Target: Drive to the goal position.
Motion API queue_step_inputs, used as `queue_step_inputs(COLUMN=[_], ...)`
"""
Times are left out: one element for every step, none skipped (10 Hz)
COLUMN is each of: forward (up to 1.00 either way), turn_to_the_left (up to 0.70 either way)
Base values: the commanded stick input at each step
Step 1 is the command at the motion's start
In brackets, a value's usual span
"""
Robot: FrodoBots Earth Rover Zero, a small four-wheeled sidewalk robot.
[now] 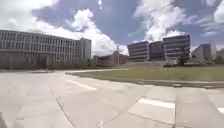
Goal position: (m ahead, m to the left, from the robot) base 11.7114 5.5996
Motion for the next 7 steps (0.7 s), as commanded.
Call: queue_step_inputs(forward=[0.70,0.70,0.70,0.70,0.70,0.70,0.70], turn_to_the_left=[0.18,0.34,0.36,0.36,0.36,0.36,0.35])
